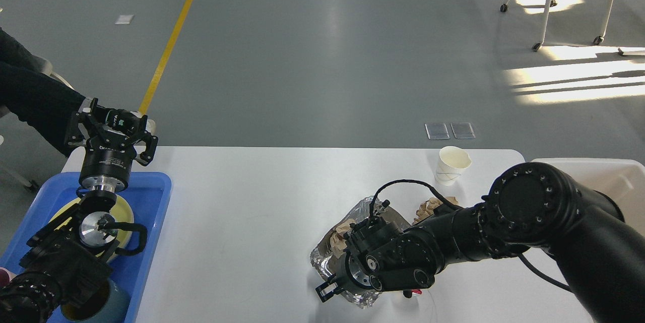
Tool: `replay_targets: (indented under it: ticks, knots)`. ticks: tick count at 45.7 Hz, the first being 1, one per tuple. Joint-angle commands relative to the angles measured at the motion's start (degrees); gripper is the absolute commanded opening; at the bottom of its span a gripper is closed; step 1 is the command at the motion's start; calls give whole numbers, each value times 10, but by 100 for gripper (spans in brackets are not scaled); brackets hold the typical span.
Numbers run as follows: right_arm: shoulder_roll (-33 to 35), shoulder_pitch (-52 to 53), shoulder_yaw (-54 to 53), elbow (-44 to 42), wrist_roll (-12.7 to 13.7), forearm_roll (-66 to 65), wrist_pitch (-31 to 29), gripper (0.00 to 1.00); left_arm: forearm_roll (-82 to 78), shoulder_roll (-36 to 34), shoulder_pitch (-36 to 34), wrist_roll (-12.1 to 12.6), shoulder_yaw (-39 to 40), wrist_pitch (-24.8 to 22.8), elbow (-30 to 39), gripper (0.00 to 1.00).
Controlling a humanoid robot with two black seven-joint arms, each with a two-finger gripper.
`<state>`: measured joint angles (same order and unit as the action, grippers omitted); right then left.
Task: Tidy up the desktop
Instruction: 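Lower the right gripper onto the foil tray and grasp it, then lift the foil tray and carry it toward the white bin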
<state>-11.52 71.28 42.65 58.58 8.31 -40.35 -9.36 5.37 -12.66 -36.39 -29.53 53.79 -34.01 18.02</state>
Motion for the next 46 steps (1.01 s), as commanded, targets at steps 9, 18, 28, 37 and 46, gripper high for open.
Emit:
replay_targets:
  ticks: [9,18,28,37,46]
  knots:
    - [0,0,5,-7,0,-10,0,10,0,0,0,0,0,0,0,97]
    - [-1,11,5,-7,0,-10,0,0,0,0,0,0,0,0,0,97]
    - [-3,61,-1,0,0,-10,0,0,0,0,0,0,0,0,0,97]
    - [-4,101,-2,7,1,-9,0,0,0,0,0,0,0,0,0,97]
    - [-4,132,-2,22,1,-10,-2,0,0,0,0,0,0,0,0,97]
